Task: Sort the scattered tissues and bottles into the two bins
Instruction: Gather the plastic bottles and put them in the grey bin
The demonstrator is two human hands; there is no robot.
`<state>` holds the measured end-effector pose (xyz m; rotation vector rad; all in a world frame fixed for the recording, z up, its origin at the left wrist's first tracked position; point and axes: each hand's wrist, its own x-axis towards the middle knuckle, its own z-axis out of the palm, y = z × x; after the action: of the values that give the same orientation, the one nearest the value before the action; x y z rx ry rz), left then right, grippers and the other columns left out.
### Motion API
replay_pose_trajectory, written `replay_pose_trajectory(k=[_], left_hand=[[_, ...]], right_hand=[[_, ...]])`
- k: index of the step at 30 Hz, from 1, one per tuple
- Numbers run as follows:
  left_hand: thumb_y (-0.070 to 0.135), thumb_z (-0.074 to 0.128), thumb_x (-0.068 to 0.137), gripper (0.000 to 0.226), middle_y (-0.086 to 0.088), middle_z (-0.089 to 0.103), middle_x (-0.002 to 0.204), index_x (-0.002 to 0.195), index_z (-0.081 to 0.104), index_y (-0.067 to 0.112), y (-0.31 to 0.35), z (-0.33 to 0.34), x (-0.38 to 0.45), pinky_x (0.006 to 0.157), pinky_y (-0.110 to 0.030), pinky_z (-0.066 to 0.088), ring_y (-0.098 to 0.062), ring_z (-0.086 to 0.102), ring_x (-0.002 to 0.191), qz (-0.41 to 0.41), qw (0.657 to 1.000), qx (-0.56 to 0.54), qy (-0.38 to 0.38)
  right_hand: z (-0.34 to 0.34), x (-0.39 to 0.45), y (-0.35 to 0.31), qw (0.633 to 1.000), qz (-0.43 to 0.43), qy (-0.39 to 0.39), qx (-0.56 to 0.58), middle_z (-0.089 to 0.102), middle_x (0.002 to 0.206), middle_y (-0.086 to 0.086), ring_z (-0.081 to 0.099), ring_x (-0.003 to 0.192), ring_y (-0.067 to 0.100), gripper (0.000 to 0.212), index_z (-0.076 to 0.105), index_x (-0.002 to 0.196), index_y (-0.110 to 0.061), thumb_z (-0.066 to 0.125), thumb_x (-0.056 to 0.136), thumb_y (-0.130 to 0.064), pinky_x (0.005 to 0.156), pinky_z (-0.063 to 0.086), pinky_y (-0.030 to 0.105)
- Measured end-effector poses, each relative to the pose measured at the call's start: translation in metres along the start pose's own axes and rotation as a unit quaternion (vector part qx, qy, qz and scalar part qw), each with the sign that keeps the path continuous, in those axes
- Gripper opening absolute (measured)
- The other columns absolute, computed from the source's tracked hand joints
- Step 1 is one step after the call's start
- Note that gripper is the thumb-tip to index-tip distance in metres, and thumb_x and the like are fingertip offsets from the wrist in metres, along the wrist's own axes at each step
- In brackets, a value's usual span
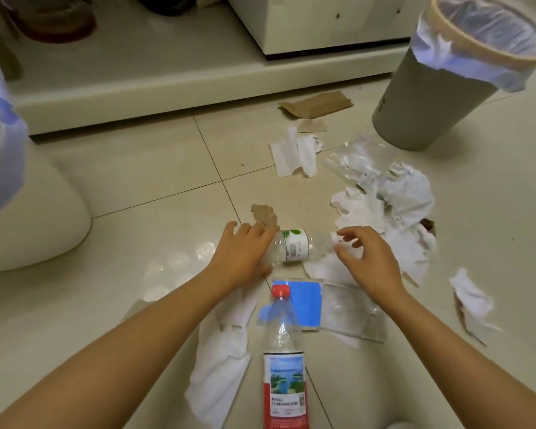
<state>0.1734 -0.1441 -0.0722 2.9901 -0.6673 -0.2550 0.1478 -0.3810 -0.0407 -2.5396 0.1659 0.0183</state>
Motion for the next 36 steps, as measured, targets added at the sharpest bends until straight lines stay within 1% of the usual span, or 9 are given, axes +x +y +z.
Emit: replay_pose_trajectory(k=[2,4,9,14,17,21,26,33,36], left_hand=[[0.051,0.056,0.085,0.074,-0.003,0.055,0.123,0.146,0.023,0.026,-0.004,-0.005,0.000,0.086,-0.035,0.039,-0.024,0.053,0.108,-0.039,0.997,-0.063,0.018],[0.053,0.058,0.081,0.072,-0.001,0.059,0.117,0.143,0.030,0.027,-0.010,-0.009,-0.007,0.074,-0.031,0.042,-0.023,0.056,0.103,-0.086,0.988,-0.128,0.030],[0.059,0.061,0.078,0.066,0.005,0.064,0.111,0.133,0.041,0.028,-0.032,-0.014,-0.023,0.070,-0.030,0.043,-0.023,0.062,0.096,-0.187,0.955,-0.225,0.055],[0.065,0.059,0.078,0.074,0.000,0.064,0.113,0.136,0.038,0.025,-0.045,-0.019,-0.022,0.073,-0.032,0.044,-0.025,0.061,0.097,-0.258,0.923,-0.283,0.039],[0.067,0.057,0.078,0.073,0.000,0.064,0.112,0.135,0.038,0.025,-0.042,-0.020,-0.020,0.074,-0.033,0.047,-0.024,0.061,0.095,-0.265,0.910,-0.318,0.024],[0.070,0.056,0.078,0.074,0.005,0.060,0.103,0.135,0.038,0.027,-0.034,-0.026,-0.015,0.080,-0.036,0.052,-0.022,0.060,0.090,-0.254,0.898,-0.358,0.017],[0.074,0.052,0.077,0.072,0.007,0.058,0.098,0.132,0.044,0.029,-0.023,-0.062,0.012,0.080,-0.035,0.052,-0.018,0.061,0.087,-0.247,0.861,-0.441,0.050],[0.054,0.057,0.086,0.059,-0.003,0.061,0.120,0.136,0.045,0.023,0.015,-0.127,0.071,0.074,-0.033,0.054,-0.013,0.064,0.089,-0.229,0.726,-0.634,0.138],[0.048,0.060,0.087,0.058,-0.001,0.060,0.119,0.136,0.044,0.023,0.039,-0.147,0.100,0.077,-0.033,0.055,-0.013,0.064,0.092,-0.200,0.705,-0.664,0.149]], right_hand=[[-0.002,-0.004,-0.003,0.999,0.023,0.037,0.015,0.059,0.096,-0.010,0.055,0.082,0.007,0.018,0.063,0.103,-0.023,0.065,0.085,-0.026,0.070,0.044,0.026],[-0.001,-0.013,-0.010,0.997,0.052,0.050,0.039,0.060,0.090,-0.009,0.056,0.076,0.009,0.011,0.060,0.094,-0.025,0.064,0.085,-0.027,0.068,0.047,0.030],[0.027,-0.048,-0.037,0.988,0.099,-0.114,0.010,0.059,0.081,-0.009,0.058,0.072,0.008,0.032,0.054,0.094,-0.032,0.065,0.077,-0.056,0.067,0.047,0.028],[0.055,-0.070,-0.062,0.965,0.090,-0.244,-0.026,0.056,0.108,-0.016,0.058,0.097,0.009,0.077,0.038,0.123,-0.035,0.063,0.062,-0.075,0.082,0.046,0.028],[0.067,-0.076,-0.064,0.963,0.081,-0.251,-0.058,0.056,0.115,-0.012,0.058,0.101,0.013,0.075,0.034,0.128,-0.035,0.068,0.067,-0.063,0.080,0.044,0.028],[0.055,-0.058,-0.063,0.960,0.103,-0.261,0.010,0.060,0.103,-0.008,0.058,0.091,0.011,0.050,0.044,0.114,-0.034,0.070,0.073,-0.048,0.077,0.047,0.026],[0.002,0.006,-0.089,0.982,0.052,-0.175,0.057,0.058,0.105,-0.010,0.058,0.100,0.014,0.050,0.048,0.120,-0.033,0.069,0.077,-0.046,0.086,0.049,0.033],[-0.109,0.106,-0.111,0.986,-0.017,0.005,0.167,0.053,0.093,-0.020,0.059,0.091,0.015,0.039,0.049,0.111,-0.034,0.070,0.078,-0.040,0.080,0.055,0.050],[-0.150,0.136,-0.097,0.979,-0.035,0.076,0.185,0.057,0.096,-0.017,0.059,0.092,0.012,0.042,0.050,0.113,-0.033,0.070,0.077,-0.042,0.083,0.055,0.049]])
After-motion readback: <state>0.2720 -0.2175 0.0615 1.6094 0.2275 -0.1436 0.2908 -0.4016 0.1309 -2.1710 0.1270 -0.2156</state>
